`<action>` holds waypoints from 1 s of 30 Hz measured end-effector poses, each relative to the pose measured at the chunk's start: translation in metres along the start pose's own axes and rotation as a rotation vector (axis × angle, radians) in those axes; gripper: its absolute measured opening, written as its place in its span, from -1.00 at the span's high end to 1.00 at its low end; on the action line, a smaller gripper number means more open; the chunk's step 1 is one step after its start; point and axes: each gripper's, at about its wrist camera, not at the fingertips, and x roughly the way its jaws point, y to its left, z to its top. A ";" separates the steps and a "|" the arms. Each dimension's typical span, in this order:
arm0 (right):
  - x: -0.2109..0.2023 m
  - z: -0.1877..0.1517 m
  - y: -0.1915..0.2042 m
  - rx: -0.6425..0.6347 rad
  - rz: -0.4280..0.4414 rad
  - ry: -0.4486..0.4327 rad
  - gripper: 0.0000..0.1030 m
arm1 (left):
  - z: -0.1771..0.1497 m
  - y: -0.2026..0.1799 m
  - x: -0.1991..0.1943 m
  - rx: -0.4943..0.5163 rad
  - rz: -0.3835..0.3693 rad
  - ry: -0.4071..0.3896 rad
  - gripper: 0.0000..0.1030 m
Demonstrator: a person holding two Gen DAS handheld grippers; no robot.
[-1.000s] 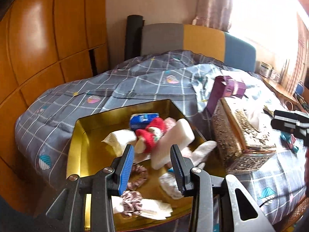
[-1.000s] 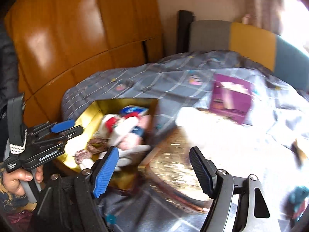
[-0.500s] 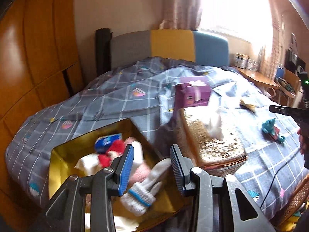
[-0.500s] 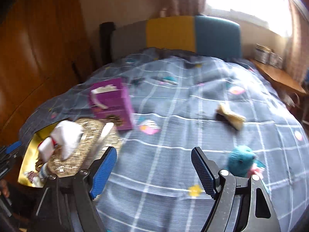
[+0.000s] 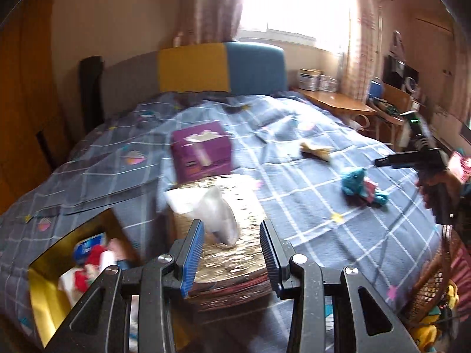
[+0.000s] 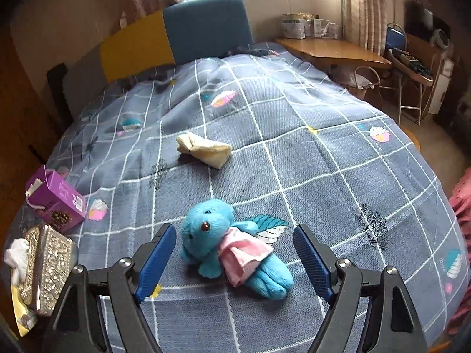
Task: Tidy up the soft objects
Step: 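Move the right gripper to the blue teddy bear and grasp it while the left tool moves over the bed, then grasp the cream bow-tied cloth with the left gripper while the right gripper holds the bear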
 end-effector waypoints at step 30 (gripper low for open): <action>0.049 0.001 -0.010 0.093 -0.112 0.020 0.14 | 0.078 -0.122 0.119 -0.072 -0.255 0.224 0.24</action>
